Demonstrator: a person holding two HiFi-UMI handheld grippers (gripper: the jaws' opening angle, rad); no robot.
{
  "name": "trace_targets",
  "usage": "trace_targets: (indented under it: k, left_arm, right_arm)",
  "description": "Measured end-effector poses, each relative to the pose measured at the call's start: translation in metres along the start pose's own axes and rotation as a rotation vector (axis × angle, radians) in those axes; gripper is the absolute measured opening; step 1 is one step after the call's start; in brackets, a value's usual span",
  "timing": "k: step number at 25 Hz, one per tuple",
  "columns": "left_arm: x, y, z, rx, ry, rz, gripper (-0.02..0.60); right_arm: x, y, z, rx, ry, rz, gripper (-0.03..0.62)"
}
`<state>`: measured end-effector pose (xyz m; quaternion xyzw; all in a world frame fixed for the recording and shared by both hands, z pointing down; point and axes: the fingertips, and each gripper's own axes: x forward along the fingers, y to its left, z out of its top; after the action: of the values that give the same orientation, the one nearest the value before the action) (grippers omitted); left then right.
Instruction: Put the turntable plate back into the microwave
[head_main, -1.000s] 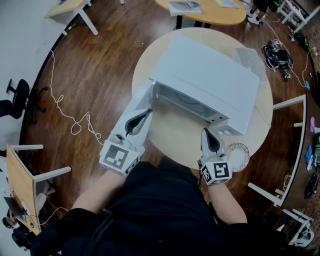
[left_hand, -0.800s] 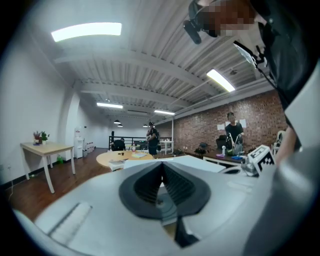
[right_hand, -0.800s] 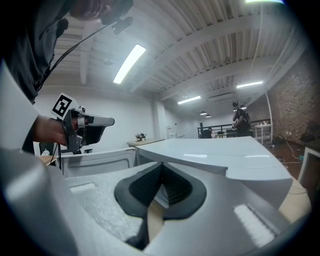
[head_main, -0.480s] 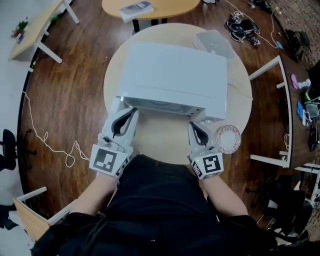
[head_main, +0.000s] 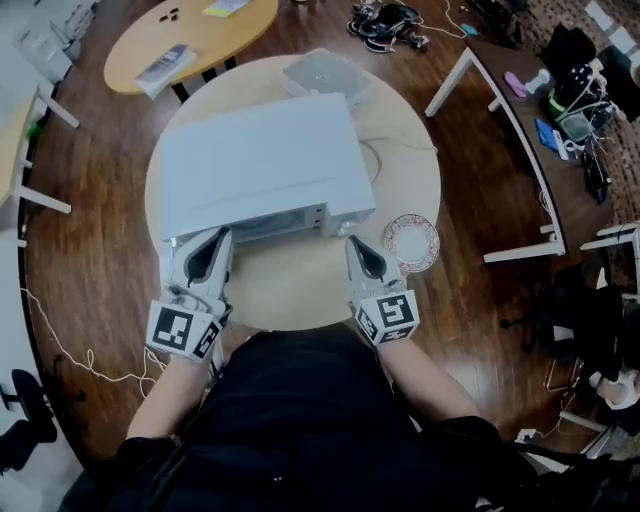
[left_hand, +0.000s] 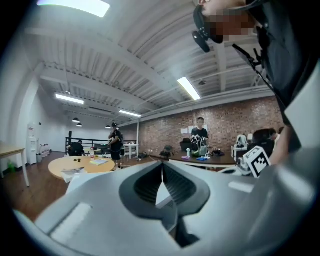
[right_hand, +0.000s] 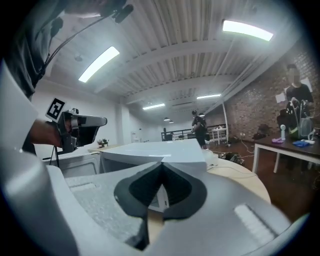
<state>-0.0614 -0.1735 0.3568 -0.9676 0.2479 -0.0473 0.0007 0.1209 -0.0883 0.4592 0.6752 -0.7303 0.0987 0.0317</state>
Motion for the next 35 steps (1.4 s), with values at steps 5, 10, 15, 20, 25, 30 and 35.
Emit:
trace_targets:
  k: [5, 10, 15, 20, 25, 30, 35]
  left_arm:
    - [0.019, -0.014, 0.007, -0.02, 0.002, -0.083, 0.011]
    - [0.059, -0.033, -0.01, -0.041, -0.011, -0.187, 0.009]
    - [0.084, -0.069, -0.004, -0.024, 0.014, -0.26, 0.008]
    - [0.111, -0.131, -0.01, 0.019, 0.025, -0.342, 0.005]
    - [0.127, -0.168, -0.005, 0.022, 0.038, -0.424, 0.005]
    - [0.122, -0.179, -0.005, -0.001, 0.016, -0.459, 0.005]
    - [0.118, -0.149, -0.007, -0.032, 0.025, -0.472, 0.005]
  right_arm:
    - [-0.022, -0.032, -0.004, 0.063, -0.009, -0.117, 0.0]
    - [-0.057, -0.073, -0.02, 0.086, -0.017, -0.267, 0.0]
    - [-0.098, -0.099, -0.036, 0.152, -0.018, -0.363, 0.0]
    - [-0.149, -0.13, -0.057, 0.178, -0.018, -0.416, 0.0]
    - [-0.169, -0.136, -0.051, 0.195, -0.032, -0.477, 0.0]
    - [-0.182, -0.129, -0.062, 0.21, -0.01, -0.502, 0.0]
    - [-0.154, -0.108, -0.062, 0.218, -0.008, -0.509, 0.0]
